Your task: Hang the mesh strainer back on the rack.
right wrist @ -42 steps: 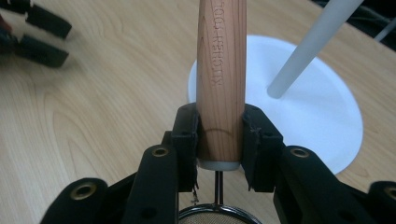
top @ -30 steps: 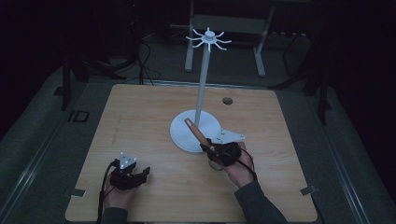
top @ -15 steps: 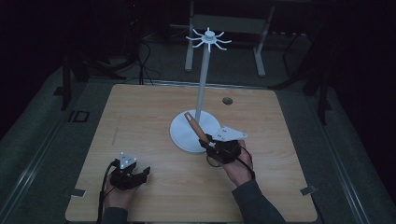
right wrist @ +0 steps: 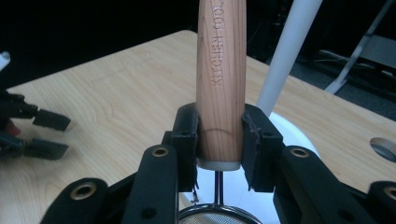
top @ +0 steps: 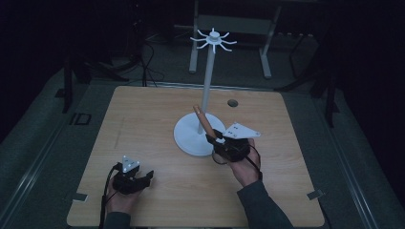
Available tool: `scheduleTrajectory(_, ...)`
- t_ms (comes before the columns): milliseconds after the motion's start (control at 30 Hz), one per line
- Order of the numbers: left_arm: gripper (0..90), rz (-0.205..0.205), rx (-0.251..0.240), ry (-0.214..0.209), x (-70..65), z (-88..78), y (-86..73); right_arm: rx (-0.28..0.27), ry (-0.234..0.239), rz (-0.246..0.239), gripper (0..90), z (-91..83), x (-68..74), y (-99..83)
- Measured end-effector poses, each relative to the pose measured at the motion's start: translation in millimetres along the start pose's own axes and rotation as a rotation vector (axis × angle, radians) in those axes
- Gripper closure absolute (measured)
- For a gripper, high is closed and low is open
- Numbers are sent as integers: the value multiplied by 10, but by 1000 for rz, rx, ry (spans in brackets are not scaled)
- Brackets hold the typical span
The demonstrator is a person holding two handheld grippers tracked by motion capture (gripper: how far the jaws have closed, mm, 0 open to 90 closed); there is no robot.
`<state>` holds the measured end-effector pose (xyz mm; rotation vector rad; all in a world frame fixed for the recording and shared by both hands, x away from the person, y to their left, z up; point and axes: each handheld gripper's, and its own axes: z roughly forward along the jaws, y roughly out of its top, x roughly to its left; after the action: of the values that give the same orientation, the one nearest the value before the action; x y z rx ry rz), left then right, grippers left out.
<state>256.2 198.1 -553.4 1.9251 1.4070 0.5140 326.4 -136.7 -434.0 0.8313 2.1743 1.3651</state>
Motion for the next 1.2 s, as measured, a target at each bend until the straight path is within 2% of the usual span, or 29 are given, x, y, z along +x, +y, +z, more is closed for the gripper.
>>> scheduleTrajectory(300,384,0,-3,0,5,-3,0,-51,-23,34,692,-57,-49,103)
scheduleTrajectory(1200,384,-1,-4,0,2,-3,-1,-125,-74,71,693,-198,-162,320)
